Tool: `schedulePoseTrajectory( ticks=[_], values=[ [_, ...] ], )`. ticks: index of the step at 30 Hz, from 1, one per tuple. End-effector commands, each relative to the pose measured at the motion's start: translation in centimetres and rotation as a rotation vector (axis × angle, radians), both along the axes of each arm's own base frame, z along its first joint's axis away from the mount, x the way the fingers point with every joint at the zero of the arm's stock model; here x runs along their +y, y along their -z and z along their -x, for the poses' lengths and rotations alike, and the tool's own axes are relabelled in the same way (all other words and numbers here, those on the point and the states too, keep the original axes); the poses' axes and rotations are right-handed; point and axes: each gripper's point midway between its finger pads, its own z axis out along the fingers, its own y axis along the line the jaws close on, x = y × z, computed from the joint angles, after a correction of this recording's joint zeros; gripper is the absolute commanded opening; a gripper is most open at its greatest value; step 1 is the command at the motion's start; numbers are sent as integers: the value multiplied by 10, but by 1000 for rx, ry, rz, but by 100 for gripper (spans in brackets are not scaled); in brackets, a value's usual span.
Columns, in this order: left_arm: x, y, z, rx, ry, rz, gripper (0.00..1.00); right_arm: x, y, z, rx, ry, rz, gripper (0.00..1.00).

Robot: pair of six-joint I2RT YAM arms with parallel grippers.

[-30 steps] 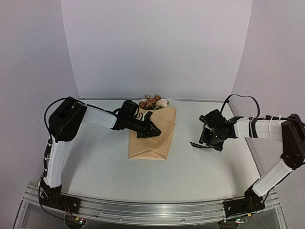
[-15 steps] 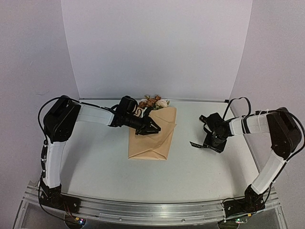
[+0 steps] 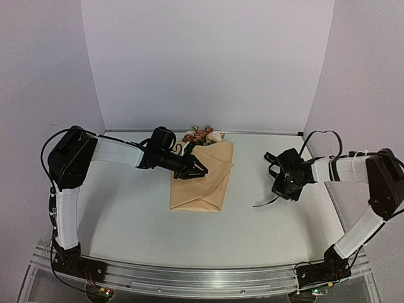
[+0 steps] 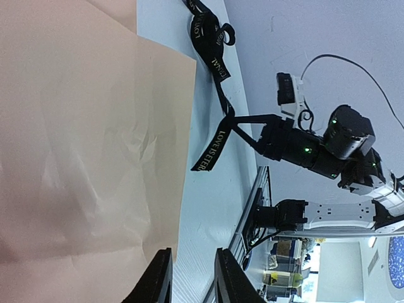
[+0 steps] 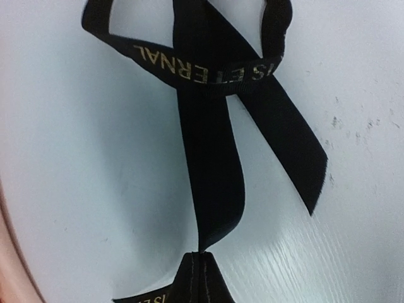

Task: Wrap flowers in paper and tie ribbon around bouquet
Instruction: Pick up the ribbon from the center of the board, then straighten the ribbon at the center of the board.

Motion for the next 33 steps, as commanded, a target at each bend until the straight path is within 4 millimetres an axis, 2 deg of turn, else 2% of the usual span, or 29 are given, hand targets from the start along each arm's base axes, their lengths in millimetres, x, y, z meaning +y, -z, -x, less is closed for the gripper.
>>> schedulePoseTrajectory(
  ticks=[1, 5, 8, 11, 13, 17, 23, 26, 33],
  values=[
    [5, -50, 17, -100, 4, 97, 26, 24, -51, 13, -141, -31, -118, 0],
    [8, -54, 40, -184, 28, 84, 30, 64, -86, 26, -227, -100, -209, 0],
    [8, -69, 63, -280, 66, 89, 36, 101, -106, 37, -259, -136, -285, 0],
    [7, -81, 85, -383, 106, 74, 42, 144, -121, 42, -260, -167, -368, 0],
    [8, -82, 94, -439, 127, 46, 44, 170, -131, 43, -257, -183, -418, 0],
    [8, -78, 111, -516, 179, -13, 49, 208, -142, 45, -246, -185, -478, 0],
    [12, -64, 116, -551, 160, -98, 51, 247, -138, 46, -179, -136, -601, 0],
    [17, -66, 118, -578, 143, -111, 54, 252, -138, 47, -178, -118, -630, 0],
    [20, -49, 123, -567, 167, -125, 58, 278, -149, 53, -146, -168, -768, 0]
  ],
)
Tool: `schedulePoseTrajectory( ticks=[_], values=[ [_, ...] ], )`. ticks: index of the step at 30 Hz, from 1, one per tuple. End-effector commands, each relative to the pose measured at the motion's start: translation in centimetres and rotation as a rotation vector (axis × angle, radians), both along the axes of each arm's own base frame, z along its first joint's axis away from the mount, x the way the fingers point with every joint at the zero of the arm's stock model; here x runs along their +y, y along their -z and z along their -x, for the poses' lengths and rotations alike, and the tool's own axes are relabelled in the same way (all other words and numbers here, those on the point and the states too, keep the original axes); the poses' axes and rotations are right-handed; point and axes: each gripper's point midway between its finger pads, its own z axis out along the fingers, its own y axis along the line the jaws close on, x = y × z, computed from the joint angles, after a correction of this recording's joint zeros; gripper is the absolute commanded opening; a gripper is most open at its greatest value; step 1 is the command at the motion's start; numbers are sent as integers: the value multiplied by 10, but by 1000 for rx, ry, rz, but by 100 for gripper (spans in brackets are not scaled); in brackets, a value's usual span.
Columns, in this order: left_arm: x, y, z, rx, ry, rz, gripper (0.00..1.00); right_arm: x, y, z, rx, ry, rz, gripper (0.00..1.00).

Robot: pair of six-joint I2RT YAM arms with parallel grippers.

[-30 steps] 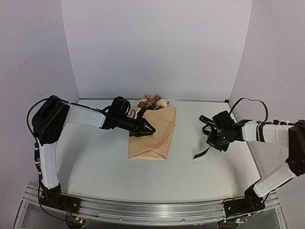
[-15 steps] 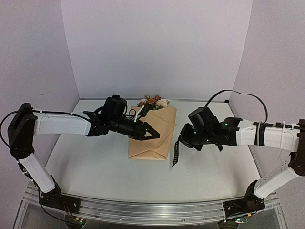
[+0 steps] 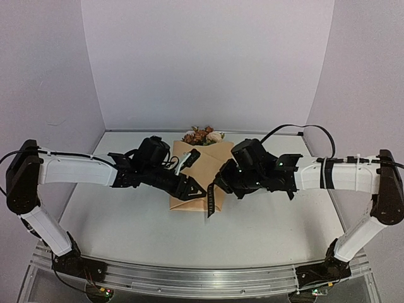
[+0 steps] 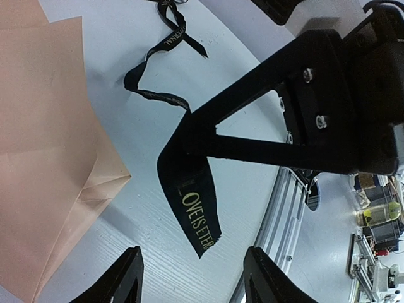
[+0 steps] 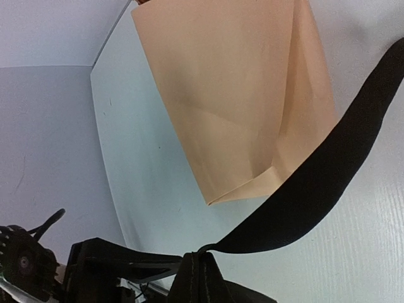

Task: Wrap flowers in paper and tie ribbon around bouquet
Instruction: Straighten the ribbon at the center of the board.

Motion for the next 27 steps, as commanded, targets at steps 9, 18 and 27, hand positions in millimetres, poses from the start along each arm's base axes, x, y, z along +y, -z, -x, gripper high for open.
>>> schedulePoseTrajectory(
  ticks=[9, 18, 27],
  values=[
    [-12, -13, 5, -56, 70, 108, 60, 52, -19, 9, 67, -88, -282, 0],
    [-3, 4, -15, -54, -71, 53, 17, 42, -19, 13, 45, -83, -276, 0],
    [27, -4, -8, -48, -171, 32, 0, -35, 0, 4, -115, -42, 35, 61]
  ],
)
